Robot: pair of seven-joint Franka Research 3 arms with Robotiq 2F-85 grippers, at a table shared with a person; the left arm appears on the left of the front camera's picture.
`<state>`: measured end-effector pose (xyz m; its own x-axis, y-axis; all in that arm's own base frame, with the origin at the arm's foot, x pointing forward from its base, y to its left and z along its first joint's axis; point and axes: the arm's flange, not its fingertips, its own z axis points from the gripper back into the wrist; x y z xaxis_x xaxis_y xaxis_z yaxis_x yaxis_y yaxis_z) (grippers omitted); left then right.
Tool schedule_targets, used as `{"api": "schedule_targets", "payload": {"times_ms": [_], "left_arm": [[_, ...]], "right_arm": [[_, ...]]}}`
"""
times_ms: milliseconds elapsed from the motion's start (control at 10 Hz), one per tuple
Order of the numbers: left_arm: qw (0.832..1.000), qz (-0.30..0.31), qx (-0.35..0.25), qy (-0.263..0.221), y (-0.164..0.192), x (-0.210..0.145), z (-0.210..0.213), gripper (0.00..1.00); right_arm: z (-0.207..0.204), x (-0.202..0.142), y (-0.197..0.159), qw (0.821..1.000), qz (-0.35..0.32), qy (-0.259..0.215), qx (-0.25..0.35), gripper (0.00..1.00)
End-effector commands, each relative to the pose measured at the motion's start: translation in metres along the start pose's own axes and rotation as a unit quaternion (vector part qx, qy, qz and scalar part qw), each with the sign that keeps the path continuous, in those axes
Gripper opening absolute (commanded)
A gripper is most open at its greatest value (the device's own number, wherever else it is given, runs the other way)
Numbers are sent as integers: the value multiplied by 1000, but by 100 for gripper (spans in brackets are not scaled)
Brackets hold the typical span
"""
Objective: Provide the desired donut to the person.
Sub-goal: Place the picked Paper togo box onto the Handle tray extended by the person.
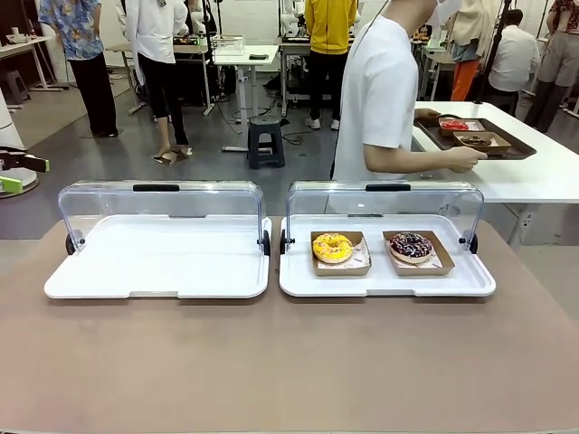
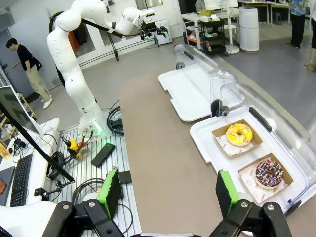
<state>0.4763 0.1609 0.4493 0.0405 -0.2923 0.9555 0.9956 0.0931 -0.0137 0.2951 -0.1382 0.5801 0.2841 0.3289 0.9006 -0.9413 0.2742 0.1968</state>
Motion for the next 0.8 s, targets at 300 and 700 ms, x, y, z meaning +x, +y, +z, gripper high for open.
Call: {"api": "schedule_targets", "payload": {"times_ms": [300,700], "left_arm": [[1000,0,1,0,0,0,1,100],[1000,0,1,0,0,0,1,100]], "right_arm": [[-1,0,-1,1000,4,-6,4,100],[-1,0,-1,1000,4,-6,4,100]]}}
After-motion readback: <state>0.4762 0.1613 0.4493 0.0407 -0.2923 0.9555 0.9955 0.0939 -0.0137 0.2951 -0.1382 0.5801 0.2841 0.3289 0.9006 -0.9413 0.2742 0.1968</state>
